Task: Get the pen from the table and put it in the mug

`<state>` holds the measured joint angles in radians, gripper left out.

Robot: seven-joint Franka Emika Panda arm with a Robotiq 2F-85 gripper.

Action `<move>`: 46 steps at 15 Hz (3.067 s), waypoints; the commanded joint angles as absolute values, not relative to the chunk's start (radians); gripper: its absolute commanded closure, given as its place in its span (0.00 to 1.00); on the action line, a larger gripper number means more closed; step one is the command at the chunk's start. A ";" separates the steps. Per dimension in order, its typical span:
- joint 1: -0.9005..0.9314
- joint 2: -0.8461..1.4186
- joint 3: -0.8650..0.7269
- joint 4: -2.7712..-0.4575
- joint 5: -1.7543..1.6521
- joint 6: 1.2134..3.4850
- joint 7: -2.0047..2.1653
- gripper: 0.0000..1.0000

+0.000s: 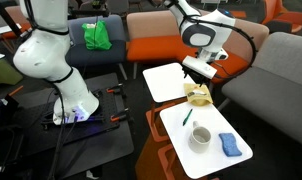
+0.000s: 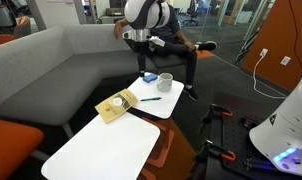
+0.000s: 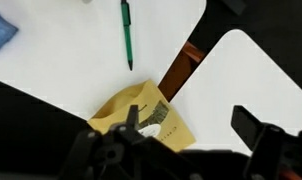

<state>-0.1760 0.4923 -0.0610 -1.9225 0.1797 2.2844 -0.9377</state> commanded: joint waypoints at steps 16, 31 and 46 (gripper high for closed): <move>-0.242 0.711 -0.009 -1.847 0.044 2.459 -0.931 0.00; -0.298 1.000 0.049 -1.657 -0.019 2.562 -0.809 0.00; -0.370 1.010 0.060 -1.675 -0.067 2.573 -0.838 0.72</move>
